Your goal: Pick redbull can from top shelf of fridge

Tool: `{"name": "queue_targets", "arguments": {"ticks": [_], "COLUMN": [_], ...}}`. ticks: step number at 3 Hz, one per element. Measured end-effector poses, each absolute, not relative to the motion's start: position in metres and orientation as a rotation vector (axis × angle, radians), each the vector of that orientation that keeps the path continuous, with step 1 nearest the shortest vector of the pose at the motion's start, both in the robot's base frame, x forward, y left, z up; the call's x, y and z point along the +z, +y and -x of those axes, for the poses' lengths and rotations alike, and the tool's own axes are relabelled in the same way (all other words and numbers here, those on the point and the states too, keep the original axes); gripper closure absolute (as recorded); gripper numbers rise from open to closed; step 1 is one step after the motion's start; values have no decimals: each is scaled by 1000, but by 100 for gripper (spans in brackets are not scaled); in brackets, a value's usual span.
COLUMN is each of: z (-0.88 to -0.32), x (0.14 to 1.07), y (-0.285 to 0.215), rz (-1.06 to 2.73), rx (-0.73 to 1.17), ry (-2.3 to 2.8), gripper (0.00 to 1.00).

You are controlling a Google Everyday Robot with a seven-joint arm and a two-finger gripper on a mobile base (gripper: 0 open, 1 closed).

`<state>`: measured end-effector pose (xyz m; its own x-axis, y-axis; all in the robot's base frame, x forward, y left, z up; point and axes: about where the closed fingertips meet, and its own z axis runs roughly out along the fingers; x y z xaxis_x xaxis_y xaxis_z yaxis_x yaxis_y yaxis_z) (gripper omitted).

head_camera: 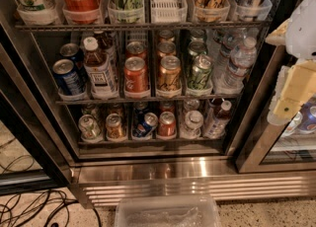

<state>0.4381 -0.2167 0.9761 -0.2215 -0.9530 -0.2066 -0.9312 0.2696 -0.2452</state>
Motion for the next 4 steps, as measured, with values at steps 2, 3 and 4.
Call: {"name": "queue_targets", "arguments": {"ticks": [2, 3, 4], "z": [-446, -461, -479], "x": [977, 978, 988], "y": [-215, -220, -216], "rz": [1662, 1482, 1279], "rx": [-96, -45, 2], "ry": [2246, 2277, 2235], "gripper": [0, 0, 0]}}
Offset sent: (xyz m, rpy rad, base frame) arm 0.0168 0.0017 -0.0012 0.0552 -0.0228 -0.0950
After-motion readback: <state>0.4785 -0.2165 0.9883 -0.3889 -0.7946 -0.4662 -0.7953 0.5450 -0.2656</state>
